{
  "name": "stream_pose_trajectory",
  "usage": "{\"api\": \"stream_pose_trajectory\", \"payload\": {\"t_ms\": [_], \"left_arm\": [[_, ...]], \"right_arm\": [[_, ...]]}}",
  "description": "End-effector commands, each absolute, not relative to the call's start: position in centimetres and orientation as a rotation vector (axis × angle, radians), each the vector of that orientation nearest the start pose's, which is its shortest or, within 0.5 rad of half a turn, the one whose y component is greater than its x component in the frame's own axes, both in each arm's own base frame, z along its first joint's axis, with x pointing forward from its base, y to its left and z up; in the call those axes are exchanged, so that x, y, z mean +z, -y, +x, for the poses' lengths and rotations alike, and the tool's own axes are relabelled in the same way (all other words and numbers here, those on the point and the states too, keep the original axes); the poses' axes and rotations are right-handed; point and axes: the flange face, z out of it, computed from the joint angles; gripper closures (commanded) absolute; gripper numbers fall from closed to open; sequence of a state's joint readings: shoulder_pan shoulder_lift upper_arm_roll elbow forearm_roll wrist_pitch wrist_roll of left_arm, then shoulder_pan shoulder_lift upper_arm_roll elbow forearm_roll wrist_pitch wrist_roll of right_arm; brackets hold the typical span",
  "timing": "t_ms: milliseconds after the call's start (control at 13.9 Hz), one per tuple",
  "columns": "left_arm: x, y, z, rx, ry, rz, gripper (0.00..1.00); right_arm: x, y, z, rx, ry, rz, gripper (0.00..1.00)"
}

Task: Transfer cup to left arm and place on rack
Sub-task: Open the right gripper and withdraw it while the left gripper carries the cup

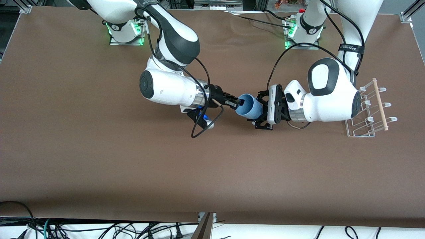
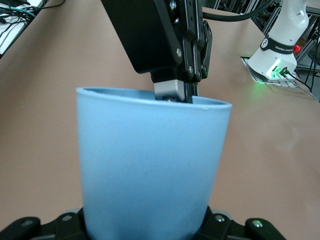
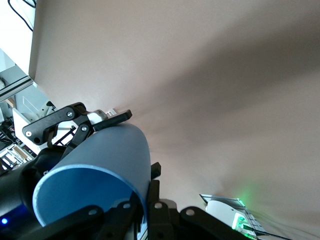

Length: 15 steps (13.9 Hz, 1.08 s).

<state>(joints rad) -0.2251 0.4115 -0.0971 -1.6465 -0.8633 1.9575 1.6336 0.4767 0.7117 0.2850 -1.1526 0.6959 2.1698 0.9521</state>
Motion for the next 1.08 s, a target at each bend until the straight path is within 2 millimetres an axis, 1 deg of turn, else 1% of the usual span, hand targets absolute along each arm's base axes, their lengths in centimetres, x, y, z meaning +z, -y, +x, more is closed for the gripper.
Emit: {"api": "stream_pose_trajectory", "payload": {"t_ms": [0,72,144,216,287,359,431,503,575,647,790,862,1006], "left_arm": [[40.0,25.0,61.4,0.563,1.676,1.658,1.0],[40.0,25.0,61.4,0.557,1.671,1.662,1.0],[40.0,24.9,61.3,0.55,1.668,1.656,1.0],[40.0,24.8,61.3,0.541,1.663,1.653,1.0],[40.1,24.6,61.3,0.538,1.663,1.655,1.0],[40.0,24.5,61.2,0.522,1.663,1.647,1.0],[40.2,24.0,61.3,0.513,1.663,1.645,1.0],[40.4,23.0,61.5,0.506,1.648,1.655,1.0],[40.4,22.2,61.5,0.478,1.636,1.667,1.0],[40.3,21.0,61.6,0.431,1.639,1.697,1.0],[40.4,18.7,61.4,0.282,1.643,1.804,1.0],[40.9,17.4,61.5,0.219,1.637,1.867,1.0],[41.9,16.2,61.2,0.049,1.654,1.956,1.0]], "right_arm": [[44.5,-50.3,59.5,0.523,-0.697,-2.2,0.73],[44.6,-50.3,59.5,0.523,-0.696,-2.2,0.18],[44.5,-50.2,59.6,0.522,-0.696,-2.204,0.0],[44.4,-49.9,59.9,0.521,-0.702,-2.202,0.0],[44.4,-48.8,60.6,0.52,-0.713,-2.203,0.0],[44.3,-47.3,61.5,0.538,-0.723,-2.207,0.0],[44.4,-45.6,62.4,0.552,-0.731,-2.213,0.0],[45.4,-44.0,63.1,0.546,-0.735,-2.215,0.0],[46.9,-42.1,63.8,0.519,-0.744,-2.221,0.0],[47.7,-39.7,64.7,0.497,-0.737,-2.251,0.0],[47.7,-35.3,65.5,0.48,-0.618,-2.38,0.0],[48.2,-33.1,65.7,0.459,-0.543,-2.452,0.0],[48.5,-28.6,66.0,0.393,-0.432,-2.635,0.0]]}}
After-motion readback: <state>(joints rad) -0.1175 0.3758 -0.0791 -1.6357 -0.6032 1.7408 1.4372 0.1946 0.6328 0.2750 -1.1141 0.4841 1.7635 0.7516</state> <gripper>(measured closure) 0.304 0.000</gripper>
